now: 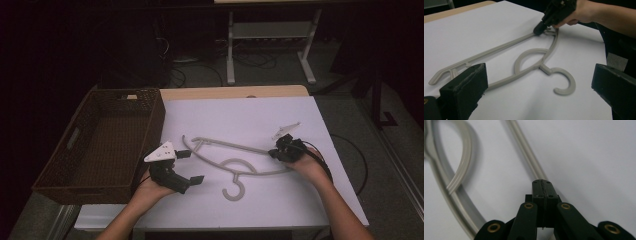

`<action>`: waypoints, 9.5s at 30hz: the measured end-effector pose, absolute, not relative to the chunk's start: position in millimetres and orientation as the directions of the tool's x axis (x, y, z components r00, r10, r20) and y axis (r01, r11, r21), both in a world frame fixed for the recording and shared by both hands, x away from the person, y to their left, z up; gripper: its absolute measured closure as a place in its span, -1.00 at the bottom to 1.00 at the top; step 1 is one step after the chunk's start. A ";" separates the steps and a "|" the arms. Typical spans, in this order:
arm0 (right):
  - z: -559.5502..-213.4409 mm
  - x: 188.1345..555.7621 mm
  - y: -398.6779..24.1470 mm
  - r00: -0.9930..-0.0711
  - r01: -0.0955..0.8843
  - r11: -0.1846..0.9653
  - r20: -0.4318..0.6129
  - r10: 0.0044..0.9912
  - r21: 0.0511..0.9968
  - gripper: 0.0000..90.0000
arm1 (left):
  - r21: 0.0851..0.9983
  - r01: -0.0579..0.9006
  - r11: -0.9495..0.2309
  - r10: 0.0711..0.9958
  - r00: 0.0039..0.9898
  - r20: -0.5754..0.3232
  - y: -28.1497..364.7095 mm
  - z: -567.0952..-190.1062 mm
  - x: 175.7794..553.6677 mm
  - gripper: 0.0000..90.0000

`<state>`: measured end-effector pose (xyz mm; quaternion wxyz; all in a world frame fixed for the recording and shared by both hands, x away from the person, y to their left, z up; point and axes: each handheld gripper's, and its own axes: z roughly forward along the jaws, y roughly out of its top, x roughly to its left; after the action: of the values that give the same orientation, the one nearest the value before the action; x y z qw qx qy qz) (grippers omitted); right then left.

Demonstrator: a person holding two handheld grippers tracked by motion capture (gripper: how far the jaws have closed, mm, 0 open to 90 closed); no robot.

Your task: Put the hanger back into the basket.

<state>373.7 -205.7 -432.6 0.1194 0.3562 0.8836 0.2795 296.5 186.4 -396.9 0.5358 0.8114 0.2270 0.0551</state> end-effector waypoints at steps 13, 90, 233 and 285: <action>-422.1 386.6 -202.2 -0.732 0.554 0.516 0.087 0.676 0.653 0.98 | 0.895 0.312 -0.318 0.428 0.890 -0.158 186.4 -397.0 296.4 -1.00; -397.0 306.5 -99.5 -0.926 0.302 0.522 0.114 0.361 0.798 -0.36 | 0.901 0.313 -0.301 0.444 0.882 -0.158 195.5 -393.2 297.4 -1.00; -387.7 274.0 -229.7 -0.741 0.380 0.251 0.130 0.659 0.890 -0.38 | 0.875 0.155 -0.458 0.426 0.903 0.063 227.1 -263.8 305.3 0.83; -387.8 280.2 -227.6 -0.730 0.378 0.260 0.113 0.674 0.889 -0.38 | 0.840 0.410 -0.355 0.749 0.662 -0.006 432.0 -293.9 289.2 0.83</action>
<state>280.2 -227.6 -387.8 0.1461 0.3370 0.7801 0.5065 289.2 432.0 -293.9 0.4372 0.8000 0.3622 0.1939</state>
